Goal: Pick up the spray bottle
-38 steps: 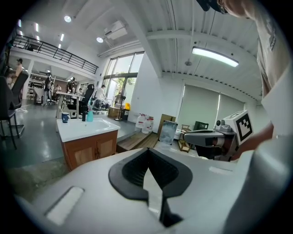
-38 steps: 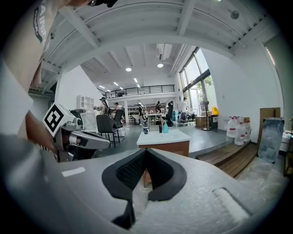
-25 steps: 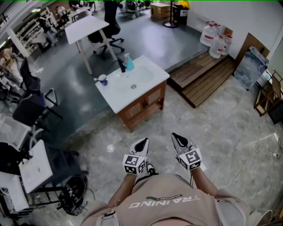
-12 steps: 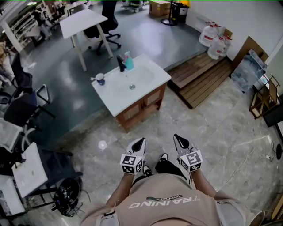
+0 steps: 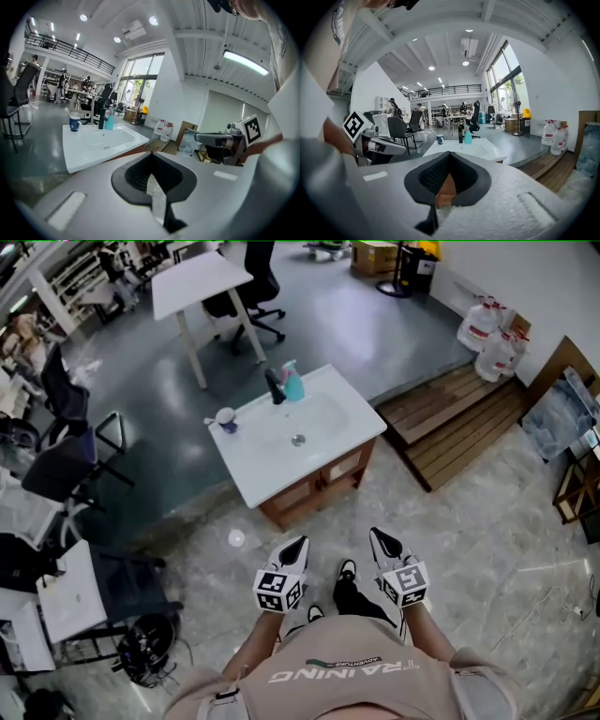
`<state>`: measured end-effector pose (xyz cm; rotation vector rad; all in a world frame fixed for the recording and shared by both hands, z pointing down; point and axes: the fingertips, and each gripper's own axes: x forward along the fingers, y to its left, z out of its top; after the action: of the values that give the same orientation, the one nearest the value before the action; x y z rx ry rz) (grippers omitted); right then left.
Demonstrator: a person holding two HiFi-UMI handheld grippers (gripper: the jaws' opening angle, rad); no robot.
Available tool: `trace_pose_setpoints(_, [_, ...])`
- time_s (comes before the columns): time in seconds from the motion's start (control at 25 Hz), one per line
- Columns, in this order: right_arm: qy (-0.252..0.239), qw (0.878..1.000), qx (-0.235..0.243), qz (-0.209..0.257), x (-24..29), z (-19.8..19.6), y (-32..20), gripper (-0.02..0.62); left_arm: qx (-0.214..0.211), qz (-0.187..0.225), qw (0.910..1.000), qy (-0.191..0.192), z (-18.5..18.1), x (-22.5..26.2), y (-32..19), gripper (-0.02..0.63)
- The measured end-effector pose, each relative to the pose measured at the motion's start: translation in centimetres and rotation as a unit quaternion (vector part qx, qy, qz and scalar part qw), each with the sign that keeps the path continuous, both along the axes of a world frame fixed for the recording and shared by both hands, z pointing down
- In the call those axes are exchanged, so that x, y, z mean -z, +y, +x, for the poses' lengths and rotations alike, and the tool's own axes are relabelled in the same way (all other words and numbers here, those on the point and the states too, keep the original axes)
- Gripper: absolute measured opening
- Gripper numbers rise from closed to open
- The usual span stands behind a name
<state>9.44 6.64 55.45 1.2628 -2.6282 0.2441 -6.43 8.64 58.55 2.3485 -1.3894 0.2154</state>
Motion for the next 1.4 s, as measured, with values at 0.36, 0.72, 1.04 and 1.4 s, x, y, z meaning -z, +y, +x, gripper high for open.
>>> trace_pose_setpoints(0.36, [-0.033,0.999,0.019,0.029,1.4,1.5,-11.0,0.002,0.009,0.037,0.9992,-0.012,3.3,4.2,-11.6,0.014])
trace_pose_setpoints(0.72, [-0.039,0.998,0.049,0.016,0.4,1.7,-16.5,0.002,0.040,0.016,0.9985,-0.032,3.1,3.5,-15.6,0.014])
trace_pose_setpoints(1.04, [-0.030,0.996,0.078,-0.010,-2.0,-0.6,-19.3,0.002,0.057,0.003,0.9978,-0.033,1.4,2.0,-18.7,0.014])
trace_pose_setpoints(1.4, [-0.001,0.997,0.072,0.001,-0.4,-3.7,-24.9,0.002,0.029,0.032,0.9990,-0.006,-0.8,3.1,-26.6,0.014])
